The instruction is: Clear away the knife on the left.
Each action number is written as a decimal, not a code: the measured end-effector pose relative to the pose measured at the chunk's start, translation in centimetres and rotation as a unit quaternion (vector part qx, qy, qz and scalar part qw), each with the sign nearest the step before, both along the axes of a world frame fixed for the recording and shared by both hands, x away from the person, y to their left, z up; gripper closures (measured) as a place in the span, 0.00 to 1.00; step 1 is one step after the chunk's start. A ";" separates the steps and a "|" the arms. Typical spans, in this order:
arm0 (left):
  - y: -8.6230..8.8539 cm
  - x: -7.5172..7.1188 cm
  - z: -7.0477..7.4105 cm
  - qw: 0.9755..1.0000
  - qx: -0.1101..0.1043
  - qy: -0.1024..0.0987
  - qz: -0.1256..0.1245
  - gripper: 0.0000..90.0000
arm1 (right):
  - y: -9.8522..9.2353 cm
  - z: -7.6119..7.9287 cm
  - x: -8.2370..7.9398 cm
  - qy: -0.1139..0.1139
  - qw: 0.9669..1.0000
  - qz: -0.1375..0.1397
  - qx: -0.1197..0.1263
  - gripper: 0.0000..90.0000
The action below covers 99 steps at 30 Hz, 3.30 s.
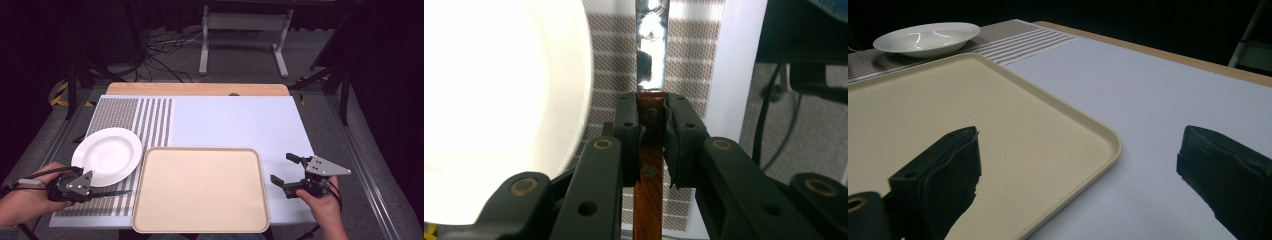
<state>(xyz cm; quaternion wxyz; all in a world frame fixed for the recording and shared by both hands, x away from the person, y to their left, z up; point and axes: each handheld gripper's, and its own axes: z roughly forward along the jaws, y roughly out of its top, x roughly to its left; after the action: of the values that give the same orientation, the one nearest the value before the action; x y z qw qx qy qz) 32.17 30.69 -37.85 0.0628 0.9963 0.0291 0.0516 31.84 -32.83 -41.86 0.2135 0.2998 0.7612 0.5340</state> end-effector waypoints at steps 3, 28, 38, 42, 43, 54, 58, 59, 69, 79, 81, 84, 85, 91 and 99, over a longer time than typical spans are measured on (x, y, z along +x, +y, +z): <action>-0.5 0.2 0.8 1.000 -0.027 0.008 0.013 0.87 | -0.1 0.0 0.0 0.001 1.000 -0.002 -0.001 0.05; -4.4 1.8 2.7 0.945 -0.171 0.142 0.242 0.87 | -0.4 0.0 0.0 0.003 1.000 -0.007 0.000 0.06; -6.4 2.4 2.2 0.930 -0.187 0.162 0.273 0.87 | -0.4 0.0 -0.1 0.005 1.000 -0.008 -0.006 0.07; -7.1 2.5 2.2 0.925 -0.197 0.157 0.285 0.87 | -0.5 -0.1 0.0 0.005 1.000 -0.009 -0.007 0.07; -7.3 2.5 2.2 0.924 -0.195 0.160 0.288 0.87 | -0.5 -0.1 0.0 0.005 1.000 -0.009 -0.007 0.07; -9.2 3.0 1.3 0.913 -0.203 0.167 0.312 0.86 | -0.4 -0.1 0.0 0.006 1.000 -0.008 -0.007 0.07; -10.0 3.1 0.7 0.911 -0.198 0.174 0.316 0.86 | -0.5 -0.1 0.0 0.006 1.000 -0.008 -0.006 0.07; -10.3 3.1 0.6 0.911 -0.201 0.173 0.315 0.86 | -0.5 -0.1 0.0 0.006 1.000 -0.009 -0.007 0.07; -12.3 3.3 -0.4 0.909 -0.192 0.185 0.320 0.86 | -0.5 -0.2 0.0 0.008 1.000 -0.006 -0.004 0.07; -13.4 3.5 -1.6 0.906 -0.173 0.199 0.331 0.86 | -0.5 -0.3 0.1 0.009 1.000 -0.005 -0.003 0.07; -13.5 3.6 -1.8 0.905 -0.170 0.200 0.334 0.86 | -0.4 -0.3 0.1 0.010 1.000 -0.006 -0.004 0.07; -13.8 3.6 -2.0 0.905 -0.164 0.201 0.338 0.86 | -0.5 -0.3 0.1 0.010 1.000 -0.006 -0.004 0.07; -13.9 3.6 -2.2 0.905 -0.165 0.201 0.338 0.86 | -0.5 -0.3 0.1 0.010 1.000 -0.006 -0.004 0.07; -14.6 3.7 -2.7 0.906 -0.149 0.197 0.343 0.86 | -0.5 -0.3 0.1 0.010 1.000 -0.006 -0.005 0.07; -15.0 3.9 -3.3 0.904 -0.145 0.196 0.351 0.86 | -0.6 -0.3 0.0 0.009 1.000 -0.005 0.001 0.07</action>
<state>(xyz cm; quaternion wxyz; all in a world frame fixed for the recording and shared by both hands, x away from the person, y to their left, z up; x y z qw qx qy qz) 36.11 15.74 -41.16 0.1778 0.8914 0.3957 -0.1310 31.87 -33.46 -42.14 0.2089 0.3088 0.7609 0.5311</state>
